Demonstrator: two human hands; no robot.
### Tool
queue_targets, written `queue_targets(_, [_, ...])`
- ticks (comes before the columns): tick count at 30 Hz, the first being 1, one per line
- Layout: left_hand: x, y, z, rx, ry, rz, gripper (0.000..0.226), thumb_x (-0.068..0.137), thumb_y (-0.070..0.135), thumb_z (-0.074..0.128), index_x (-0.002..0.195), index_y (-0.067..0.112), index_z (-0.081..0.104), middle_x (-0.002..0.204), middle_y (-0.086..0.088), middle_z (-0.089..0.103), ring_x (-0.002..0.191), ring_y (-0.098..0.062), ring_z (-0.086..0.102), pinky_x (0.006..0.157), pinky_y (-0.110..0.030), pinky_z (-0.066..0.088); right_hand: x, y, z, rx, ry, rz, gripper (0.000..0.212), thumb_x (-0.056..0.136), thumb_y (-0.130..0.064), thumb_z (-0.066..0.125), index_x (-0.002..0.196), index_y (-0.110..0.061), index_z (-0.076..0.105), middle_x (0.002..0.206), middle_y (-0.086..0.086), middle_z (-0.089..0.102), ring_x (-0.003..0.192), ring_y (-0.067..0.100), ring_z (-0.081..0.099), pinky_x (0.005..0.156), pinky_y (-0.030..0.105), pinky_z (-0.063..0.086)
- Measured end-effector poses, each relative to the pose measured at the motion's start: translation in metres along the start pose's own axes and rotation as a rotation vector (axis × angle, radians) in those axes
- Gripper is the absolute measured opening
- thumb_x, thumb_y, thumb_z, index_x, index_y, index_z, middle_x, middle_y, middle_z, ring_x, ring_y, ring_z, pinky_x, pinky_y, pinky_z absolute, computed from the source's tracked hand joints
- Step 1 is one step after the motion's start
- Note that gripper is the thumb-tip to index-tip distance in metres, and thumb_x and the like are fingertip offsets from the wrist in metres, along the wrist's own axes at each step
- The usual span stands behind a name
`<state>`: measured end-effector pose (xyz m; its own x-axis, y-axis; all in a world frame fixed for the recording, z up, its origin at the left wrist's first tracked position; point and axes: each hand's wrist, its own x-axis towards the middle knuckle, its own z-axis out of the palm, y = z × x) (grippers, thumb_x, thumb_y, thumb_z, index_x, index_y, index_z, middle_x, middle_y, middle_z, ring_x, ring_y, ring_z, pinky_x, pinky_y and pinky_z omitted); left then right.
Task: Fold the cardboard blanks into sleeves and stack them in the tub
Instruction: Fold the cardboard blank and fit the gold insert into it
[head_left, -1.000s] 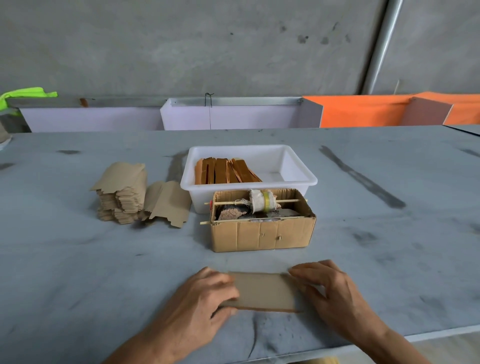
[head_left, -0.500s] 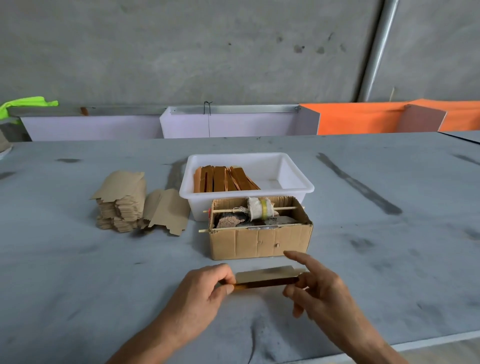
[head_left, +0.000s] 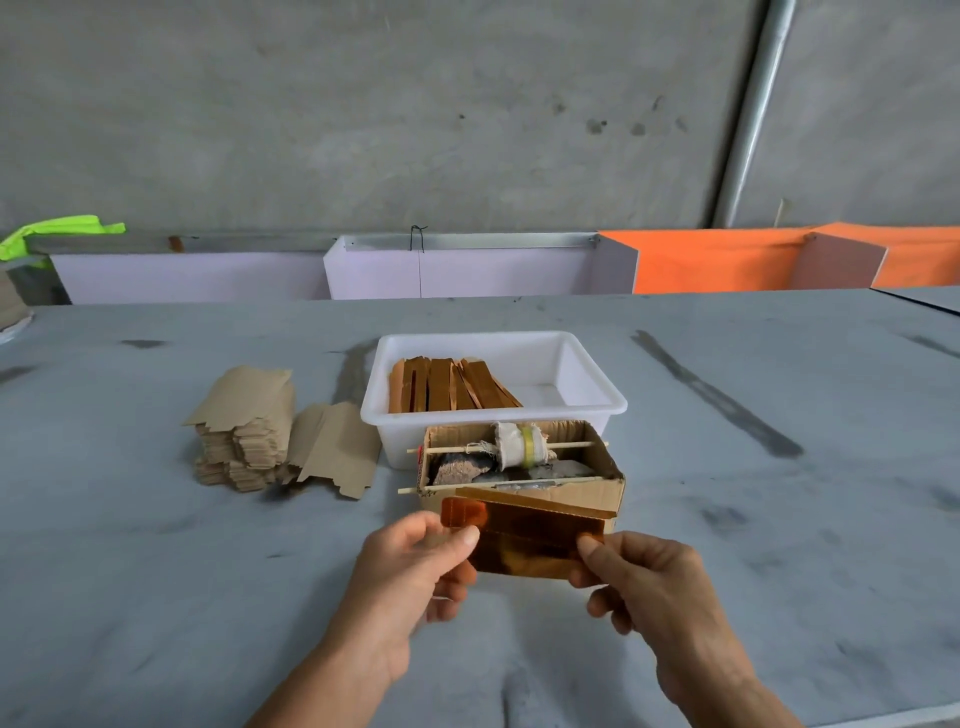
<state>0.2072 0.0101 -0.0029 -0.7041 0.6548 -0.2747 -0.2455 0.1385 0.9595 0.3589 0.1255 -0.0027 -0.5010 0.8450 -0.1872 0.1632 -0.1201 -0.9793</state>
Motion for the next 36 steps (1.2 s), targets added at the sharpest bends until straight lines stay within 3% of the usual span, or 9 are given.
queue_targets(3, [0.000, 0.009, 0.000, -0.114, -0.071, -0.145, 0.010, 0.081, 0.014, 0.070, 0.077, 0.005, 0.067, 0.057, -0.007, 0.063, 0.044, -0.012, 0.053, 0.040, -0.019, 0.043, 0.000, -0.009, -0.001, 0.023, -0.018, 0.028, 0.023, 0.087, -0.011, 0.065, 0.075, 0.008, 0.067, 0.064, 0.013, 0.069, 0.040, 0.013, 0.051, 0.039, 0.021, 0.033])
queue_targets(9, [0.000, 0.021, -0.005, -0.179, -0.095, -0.186, 0.009, 0.078, 0.014, 0.072, 0.078, 0.006, 0.068, 0.064, -0.012, 0.068, 0.044, -0.014, 0.057, 0.040, -0.021, 0.046, 0.003, -0.030, 0.001, 0.002, -0.058, 0.032, 0.023, 0.087, -0.010, 0.065, 0.072, 0.006, 0.067, 0.062, 0.013, 0.068, 0.039, 0.012, 0.051, 0.037, 0.019, 0.034])
queue_targets(15, [0.004, 0.037, -0.007, -0.257, -0.068, -0.081, 0.008, 0.078, 0.012, 0.069, 0.077, 0.005, 0.065, 0.065, -0.012, 0.069, 0.048, -0.013, 0.060, 0.043, -0.022, 0.049, 0.006, -0.047, 0.010, 0.019, -0.108, 0.005, 0.010, 0.092, -0.010, 0.058, 0.088, -0.004, 0.065, 0.066, 0.013, 0.069, 0.042, 0.014, 0.055, 0.039, 0.020, 0.037])
queue_targets(24, [0.007, 0.041, -0.001, -0.121, 0.070, 0.123, 0.005, 0.080, 0.007, 0.071, 0.084, 0.005, 0.069, 0.068, -0.011, 0.071, 0.054, -0.013, 0.063, 0.051, -0.023, 0.054, 0.014, -0.055, 0.019, 0.138, -0.120, 0.015, 0.004, 0.088, -0.008, 0.062, 0.088, -0.007, 0.066, 0.076, 0.014, 0.072, 0.050, 0.013, 0.059, 0.050, 0.023, 0.044])
queue_targets(28, [0.011, 0.044, 0.001, -0.146, 0.071, 0.147, 0.003, 0.079, 0.004, 0.070, 0.080, 0.002, 0.069, 0.066, -0.009, 0.071, 0.054, -0.011, 0.063, 0.053, -0.021, 0.054, 0.020, -0.056, 0.019, 0.206, -0.133, 0.057, 0.004, 0.087, -0.006, 0.063, 0.085, -0.006, 0.067, 0.076, 0.015, 0.072, 0.056, 0.014, 0.062, 0.054, 0.024, 0.046])
queue_targets(36, [0.015, 0.052, 0.003, -0.108, 0.053, 0.188, 0.017, 0.079, 0.000, 0.070, 0.062, 0.005, 0.071, 0.066, -0.012, 0.069, 0.065, -0.021, 0.061, 0.071, -0.035, 0.053, 0.029, -0.055, 0.012, 0.268, -0.163, 0.074, 0.009, 0.076, 0.000, 0.069, 0.068, 0.000, 0.068, 0.070, 0.018, 0.068, 0.061, 0.018, 0.063, 0.059, 0.026, 0.049])
